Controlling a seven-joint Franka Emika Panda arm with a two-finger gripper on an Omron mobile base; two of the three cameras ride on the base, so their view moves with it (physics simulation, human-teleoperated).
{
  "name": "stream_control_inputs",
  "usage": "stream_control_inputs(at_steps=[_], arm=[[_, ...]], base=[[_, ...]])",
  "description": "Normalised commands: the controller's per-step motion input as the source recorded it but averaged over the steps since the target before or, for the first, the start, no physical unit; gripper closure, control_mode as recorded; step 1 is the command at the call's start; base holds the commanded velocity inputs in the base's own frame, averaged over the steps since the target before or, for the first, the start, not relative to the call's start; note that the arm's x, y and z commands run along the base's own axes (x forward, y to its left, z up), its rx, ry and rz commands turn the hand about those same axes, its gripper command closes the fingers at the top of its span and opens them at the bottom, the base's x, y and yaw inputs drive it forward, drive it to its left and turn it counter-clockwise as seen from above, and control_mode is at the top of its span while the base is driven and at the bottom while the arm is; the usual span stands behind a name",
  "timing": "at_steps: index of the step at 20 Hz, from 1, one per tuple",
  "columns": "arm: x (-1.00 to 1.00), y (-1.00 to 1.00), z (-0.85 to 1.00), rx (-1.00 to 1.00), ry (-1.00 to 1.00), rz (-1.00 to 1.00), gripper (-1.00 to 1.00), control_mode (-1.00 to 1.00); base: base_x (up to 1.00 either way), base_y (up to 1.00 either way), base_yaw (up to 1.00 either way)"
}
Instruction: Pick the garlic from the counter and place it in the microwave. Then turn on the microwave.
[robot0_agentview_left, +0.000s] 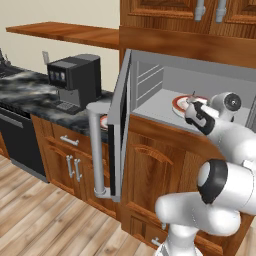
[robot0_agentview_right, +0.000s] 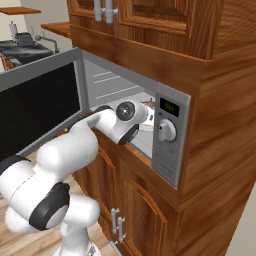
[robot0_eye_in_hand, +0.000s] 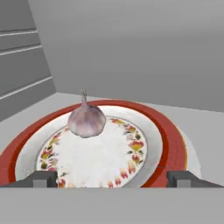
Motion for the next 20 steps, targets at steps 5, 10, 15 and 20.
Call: stream_control_inputs(at_steps=[5,10,15,20], arm=[[-0.59,0.20,0.22,0.00,-0.09,0.00,-1.00,-1.00],[-0.47,0.31,0.24,0.00,-0.04,0.00,-1.00,-1.00],[-0.54,0.18,0.26,0.00,0.00,0.00,-1.00,-1.00],[-0.62,0.07,0.27,0.00,0.00,-0.02,-1.00,-1.00]], base=[[0.00,0.00,0.00],[0.00,0.00,0.00],[0.00,0.00,0.00],[0.00,0.00,0.00]])
